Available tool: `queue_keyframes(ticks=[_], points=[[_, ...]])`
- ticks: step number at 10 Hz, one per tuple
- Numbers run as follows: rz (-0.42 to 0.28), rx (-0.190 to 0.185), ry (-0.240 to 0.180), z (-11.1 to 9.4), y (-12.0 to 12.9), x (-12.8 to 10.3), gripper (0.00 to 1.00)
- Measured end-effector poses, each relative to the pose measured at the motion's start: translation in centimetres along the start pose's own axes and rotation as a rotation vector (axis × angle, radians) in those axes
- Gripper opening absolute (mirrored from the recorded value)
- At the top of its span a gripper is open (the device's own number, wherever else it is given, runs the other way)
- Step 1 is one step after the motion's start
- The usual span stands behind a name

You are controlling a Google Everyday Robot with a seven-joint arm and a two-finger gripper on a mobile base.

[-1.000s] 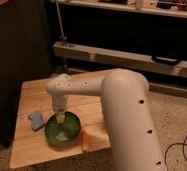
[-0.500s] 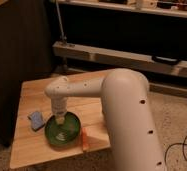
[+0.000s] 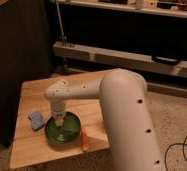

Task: Push the ceramic bowl across the table

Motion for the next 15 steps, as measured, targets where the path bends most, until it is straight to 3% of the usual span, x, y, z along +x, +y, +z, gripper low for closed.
queue_keyframes(ticks=[2,4,6,8,10,12,15], points=[[0.005,0.008,0.008,-0.3,0.1,0.3,0.0],[0.019,0.065,0.018,-2.6,-0.8,0.7,0.0],[0.026,0.085,0.017,-3.5,-1.1,0.7,0.0],[0.036,0.094,0.016,-2.7,-2.0,1.3,0.0],[0.05,0.11,0.004,-0.6,-3.4,1.9,0.0],[0.062,0.131,0.002,-0.5,-4.1,2.1,0.0],[0.061,0.12,0.014,-0.9,-3.6,2.5,0.0]])
